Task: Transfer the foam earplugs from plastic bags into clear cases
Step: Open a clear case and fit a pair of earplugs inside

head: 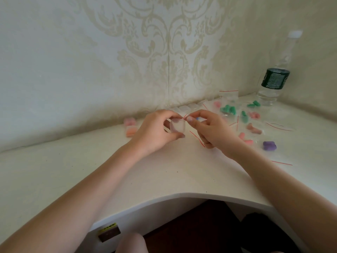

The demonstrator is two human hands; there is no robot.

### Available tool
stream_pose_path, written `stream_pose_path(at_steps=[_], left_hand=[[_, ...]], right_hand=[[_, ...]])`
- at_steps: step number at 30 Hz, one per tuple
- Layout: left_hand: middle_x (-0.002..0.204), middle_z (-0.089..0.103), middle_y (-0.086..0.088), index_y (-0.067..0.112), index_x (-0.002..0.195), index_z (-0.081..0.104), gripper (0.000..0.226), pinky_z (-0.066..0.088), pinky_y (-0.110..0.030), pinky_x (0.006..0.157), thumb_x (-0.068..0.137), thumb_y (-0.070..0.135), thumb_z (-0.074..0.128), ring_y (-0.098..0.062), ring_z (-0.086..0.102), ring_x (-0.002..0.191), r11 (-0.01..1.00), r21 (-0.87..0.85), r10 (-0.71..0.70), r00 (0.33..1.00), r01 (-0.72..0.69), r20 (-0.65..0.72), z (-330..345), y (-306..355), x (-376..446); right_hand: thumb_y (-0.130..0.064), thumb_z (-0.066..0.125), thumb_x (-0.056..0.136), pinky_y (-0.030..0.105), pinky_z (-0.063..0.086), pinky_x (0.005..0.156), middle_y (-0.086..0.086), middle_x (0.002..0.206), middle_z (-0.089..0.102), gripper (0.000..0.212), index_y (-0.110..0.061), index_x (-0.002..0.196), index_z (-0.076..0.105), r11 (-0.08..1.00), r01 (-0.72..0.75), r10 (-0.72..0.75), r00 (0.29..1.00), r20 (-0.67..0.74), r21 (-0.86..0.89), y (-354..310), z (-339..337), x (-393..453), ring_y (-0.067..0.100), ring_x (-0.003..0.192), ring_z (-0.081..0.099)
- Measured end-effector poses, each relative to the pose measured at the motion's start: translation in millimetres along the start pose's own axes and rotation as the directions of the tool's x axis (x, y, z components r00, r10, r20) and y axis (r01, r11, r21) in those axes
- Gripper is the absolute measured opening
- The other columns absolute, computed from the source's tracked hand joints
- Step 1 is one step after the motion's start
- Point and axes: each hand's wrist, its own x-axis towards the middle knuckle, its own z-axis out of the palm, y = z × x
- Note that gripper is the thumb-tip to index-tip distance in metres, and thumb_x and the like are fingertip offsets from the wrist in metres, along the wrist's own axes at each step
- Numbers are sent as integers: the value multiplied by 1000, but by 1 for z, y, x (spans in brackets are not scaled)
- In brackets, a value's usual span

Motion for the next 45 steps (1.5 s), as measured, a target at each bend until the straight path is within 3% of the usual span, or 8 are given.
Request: stream_pose_path(at_steps=[7, 14, 17, 23, 31, 37, 41, 45], left_hand=[[101, 56, 3, 19, 111, 66, 54, 58, -35, 66, 62, 11, 87, -16, 62, 71, 984, -177, 33, 999, -39, -35, 9, 3, -1], [98, 70, -2, 17, 92, 59, 41, 56, -19, 73, 63, 9, 86, -6, 66, 90, 953, -302, 11, 997, -34, -77, 11, 4, -5], [96, 67, 3, 13, 99, 61, 39, 55, -19, 79, 68, 6, 83, -5, 64, 94, 980, -186, 56, 996, -68, -72, 11, 4, -4], [96, 64, -3, 6, 100, 63, 31, 53, -40, 79, 73, 5, 78, -21, 63, 87, 985, 66, 165, 986, -162, -30, 15, -1, -2], [91, 67, 11, 16, 93, 61, 39, 42, -1, 70, 63, 10, 86, 13, 62, 79, 969, -244, -52, 998, 39, -47, 6, 4, -1], [104, 70, -3, 19, 91, 55, 36, 56, -26, 82, 74, -6, 74, -14, 70, 94, 819, -531, -215, 974, 218, 67, 2, -1, 3], [102, 68, -20, 10, 99, 51, 32, 59, -33, 77, 82, -15, 60, -29, 69, 92, 544, -735, -290, 912, 406, 289, 8, 2, 1], [89, 69, -15, 12, 100, 58, 30, 58, -34, 80, 83, -12, 62, -30, 69, 84, 571, -705, -304, 906, 420, 294, 16, -1, 0]], right_hand=[[-36, 59, 92, 17, 22, 38, -6, 46, 28, 22, -16, 85, 64, 995, -95, 92, 992, 89, 33, 0, 1, -2, 9, 38, 23], [-34, 60, 89, 17, 16, 37, -7, 48, 23, 32, -14, 71, 44, 962, -199, 171, 973, 154, 188, -2, -4, -2, 8, 39, 18], [-39, 65, 87, 19, 25, 37, -4, 44, 34, 27, -14, 84, 58, 994, -105, 105, 994, 4, 37, -4, 0, -4, 11, 37, 29], [-46, 57, 90, 18, 27, 36, 3, 50, 30, 32, -18, 98, 68, 994, -57, 65, 995, 77, -94, -8, 9, -8, 13, 39, 27], [-29, 46, 99, 17, 21, 37, -6, 48, 29, 28, -13, 92, 68, 986, -148, 141, 985, 95, 72, -4, 3, -5, 9, 38, 23], [-32, 43, 101, 17, 22, 37, -9, 43, 28, 34, -8, 102, 68, 981, -161, 159, 987, 23, 110, -1, 2, -3, 8, 35, 23], [-36, 43, 100, 22, 24, 41, -6, 44, 28, 40, -8, 88, 70, 989, -42, 26, 993, -114, -142, 3, 0, -1, 7, 34, 24], [-28, 29, 102, 16, 29, 54, -18, 43, 42, 43, -17, 85, 68, 992, 27, -58, 966, -254, -126, -1, -2, 1, -2, 47, 38]])
